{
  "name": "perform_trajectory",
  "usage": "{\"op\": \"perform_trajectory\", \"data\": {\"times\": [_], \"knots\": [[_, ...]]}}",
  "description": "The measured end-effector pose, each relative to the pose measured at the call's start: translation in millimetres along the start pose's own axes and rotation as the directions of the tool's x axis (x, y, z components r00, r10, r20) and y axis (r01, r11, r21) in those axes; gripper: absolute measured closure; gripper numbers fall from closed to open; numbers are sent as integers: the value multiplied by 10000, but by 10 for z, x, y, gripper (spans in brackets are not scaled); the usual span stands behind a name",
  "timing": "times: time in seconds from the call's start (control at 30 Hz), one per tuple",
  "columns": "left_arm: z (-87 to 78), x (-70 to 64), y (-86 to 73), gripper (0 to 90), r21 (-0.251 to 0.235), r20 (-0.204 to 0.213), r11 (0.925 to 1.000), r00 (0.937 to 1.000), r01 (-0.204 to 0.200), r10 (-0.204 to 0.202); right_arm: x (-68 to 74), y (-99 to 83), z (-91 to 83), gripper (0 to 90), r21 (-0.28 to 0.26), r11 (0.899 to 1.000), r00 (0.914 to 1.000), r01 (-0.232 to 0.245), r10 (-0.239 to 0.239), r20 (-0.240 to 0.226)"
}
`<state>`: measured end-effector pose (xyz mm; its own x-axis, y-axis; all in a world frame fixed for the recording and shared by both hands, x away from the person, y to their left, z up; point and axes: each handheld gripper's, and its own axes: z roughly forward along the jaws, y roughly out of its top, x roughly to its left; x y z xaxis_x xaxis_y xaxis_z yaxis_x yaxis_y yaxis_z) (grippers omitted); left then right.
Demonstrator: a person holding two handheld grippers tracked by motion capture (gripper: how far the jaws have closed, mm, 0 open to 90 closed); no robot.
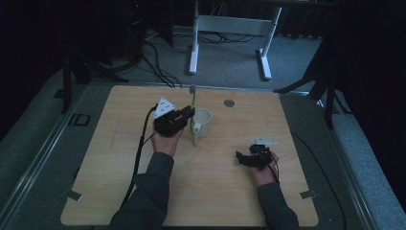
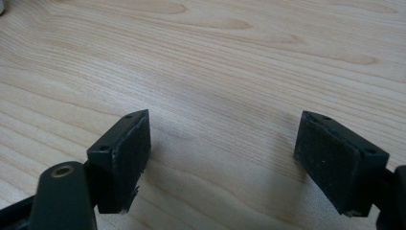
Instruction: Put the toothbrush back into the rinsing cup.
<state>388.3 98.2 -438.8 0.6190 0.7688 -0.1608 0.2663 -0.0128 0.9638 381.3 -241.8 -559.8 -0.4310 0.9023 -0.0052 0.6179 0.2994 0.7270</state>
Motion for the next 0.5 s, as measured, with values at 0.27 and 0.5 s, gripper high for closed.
{"op": "perform_trajectory", "data": {"times": [0.27,0.5], "knots": [[41,-16,-3,786,6,-33,10000,10000,-67,67,0,0,0,198,1,10000,10000,-6,6,0],[68,-29,6,786,8,-16,10000,10000,-89,89,0,0,0,198,2,10000,10000,-2,2,1]]}}
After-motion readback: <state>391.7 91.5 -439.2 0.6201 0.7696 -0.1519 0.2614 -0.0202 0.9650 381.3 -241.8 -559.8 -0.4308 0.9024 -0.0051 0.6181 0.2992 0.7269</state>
